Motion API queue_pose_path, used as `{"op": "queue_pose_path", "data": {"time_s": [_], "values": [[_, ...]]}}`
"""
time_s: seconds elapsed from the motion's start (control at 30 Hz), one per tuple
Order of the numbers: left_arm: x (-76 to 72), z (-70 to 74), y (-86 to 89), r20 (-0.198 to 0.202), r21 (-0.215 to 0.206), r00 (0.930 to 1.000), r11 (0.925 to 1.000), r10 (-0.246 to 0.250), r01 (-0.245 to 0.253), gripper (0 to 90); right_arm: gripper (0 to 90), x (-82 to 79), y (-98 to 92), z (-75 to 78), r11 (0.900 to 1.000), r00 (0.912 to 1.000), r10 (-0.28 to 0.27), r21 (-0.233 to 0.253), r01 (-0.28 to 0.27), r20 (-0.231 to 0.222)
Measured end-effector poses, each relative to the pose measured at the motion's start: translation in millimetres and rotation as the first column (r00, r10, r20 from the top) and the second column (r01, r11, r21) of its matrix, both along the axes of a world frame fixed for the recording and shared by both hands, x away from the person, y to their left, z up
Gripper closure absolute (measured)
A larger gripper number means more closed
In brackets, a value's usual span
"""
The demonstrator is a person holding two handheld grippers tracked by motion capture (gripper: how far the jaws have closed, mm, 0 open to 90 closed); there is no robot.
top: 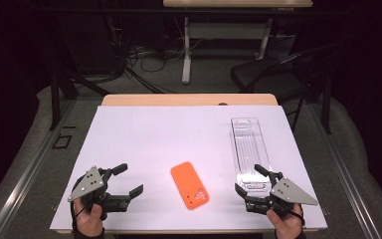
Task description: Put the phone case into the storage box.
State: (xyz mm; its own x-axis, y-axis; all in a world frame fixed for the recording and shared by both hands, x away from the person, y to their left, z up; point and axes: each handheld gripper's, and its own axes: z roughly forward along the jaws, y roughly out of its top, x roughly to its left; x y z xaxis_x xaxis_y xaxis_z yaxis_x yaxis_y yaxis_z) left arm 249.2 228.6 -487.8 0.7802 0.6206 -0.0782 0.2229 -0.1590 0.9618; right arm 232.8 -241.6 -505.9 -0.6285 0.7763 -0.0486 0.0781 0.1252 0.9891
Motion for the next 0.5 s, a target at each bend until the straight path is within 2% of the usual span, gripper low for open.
{"op": "queue_pose_path", "data": {"time_s": [0.33,0.5], "values": [[2.1,-1.4,-3.3,-0.017,0.007,0.9998,1.0000,-0.006,0.006,13.0,13.9,-0.6,2.0,-0.3,1.000,1.0000,-0.005,-0.005,0.005,-0.007],[3.1,-2.4,-5.0,-0.032,0.019,0.9995,0.9998,-0.005,0.006,13.0,13.9,0.3,4.5,-0.5,1.000,0.9998,-0.011,-0.023,0.010,-0.016]]}}
